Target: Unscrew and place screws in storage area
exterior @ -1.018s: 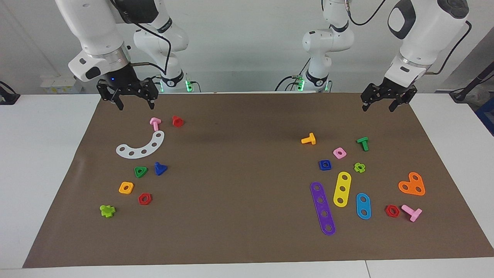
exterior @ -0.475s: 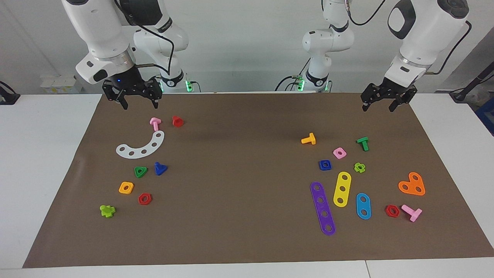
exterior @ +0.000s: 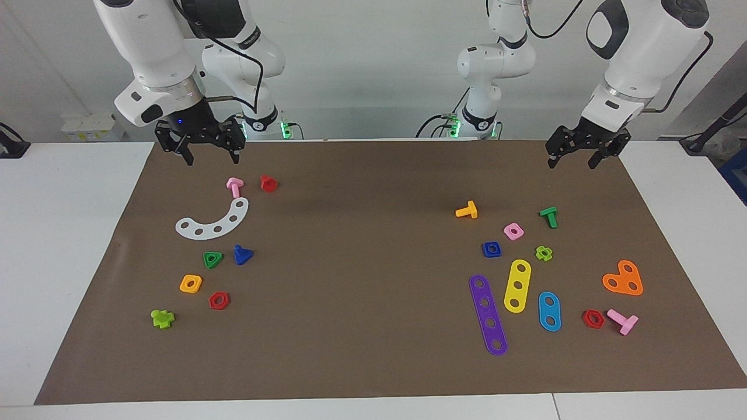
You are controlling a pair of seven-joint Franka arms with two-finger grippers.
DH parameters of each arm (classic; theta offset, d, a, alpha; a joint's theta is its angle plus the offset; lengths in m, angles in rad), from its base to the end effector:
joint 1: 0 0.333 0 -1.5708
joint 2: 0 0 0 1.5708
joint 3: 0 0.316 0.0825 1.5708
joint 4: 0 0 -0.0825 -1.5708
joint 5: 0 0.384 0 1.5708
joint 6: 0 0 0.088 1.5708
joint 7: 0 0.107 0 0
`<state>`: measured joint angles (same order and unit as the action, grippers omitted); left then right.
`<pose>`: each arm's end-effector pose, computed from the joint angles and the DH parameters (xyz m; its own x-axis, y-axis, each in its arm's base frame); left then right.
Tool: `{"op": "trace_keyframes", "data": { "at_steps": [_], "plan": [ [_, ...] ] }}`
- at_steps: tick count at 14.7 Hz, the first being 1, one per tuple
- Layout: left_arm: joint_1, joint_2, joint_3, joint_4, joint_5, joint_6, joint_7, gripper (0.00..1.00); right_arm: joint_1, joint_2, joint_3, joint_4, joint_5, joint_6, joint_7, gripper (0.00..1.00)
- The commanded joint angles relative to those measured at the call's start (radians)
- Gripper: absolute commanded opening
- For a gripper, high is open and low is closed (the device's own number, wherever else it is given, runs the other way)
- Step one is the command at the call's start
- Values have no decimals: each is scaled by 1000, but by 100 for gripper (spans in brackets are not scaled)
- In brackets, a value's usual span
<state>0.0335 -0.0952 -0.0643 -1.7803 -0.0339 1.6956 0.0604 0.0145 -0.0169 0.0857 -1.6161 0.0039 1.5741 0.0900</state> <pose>0.5318 -0.0210 0.5874 0.9962 -0.0866 0.0119 -0.0869 -0.9959 0.0269 0.5458 0.0557 0.6127 0.9996 0.0101 -0.0253 0.0101 -0.9999 -0.0002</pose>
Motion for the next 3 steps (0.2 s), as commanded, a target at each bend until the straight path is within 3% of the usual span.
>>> {"op": "trace_keyframes", "data": {
  "at_steps": [1,3],
  "plan": [
    [-10,2,6,4,23,2,2,100,-8,-24,2,-28,24,12,-1,100],
    [-10,2,6,2,23,2,2,100,-10,-24,2,-28,24,12,1,100]
  ]
}}
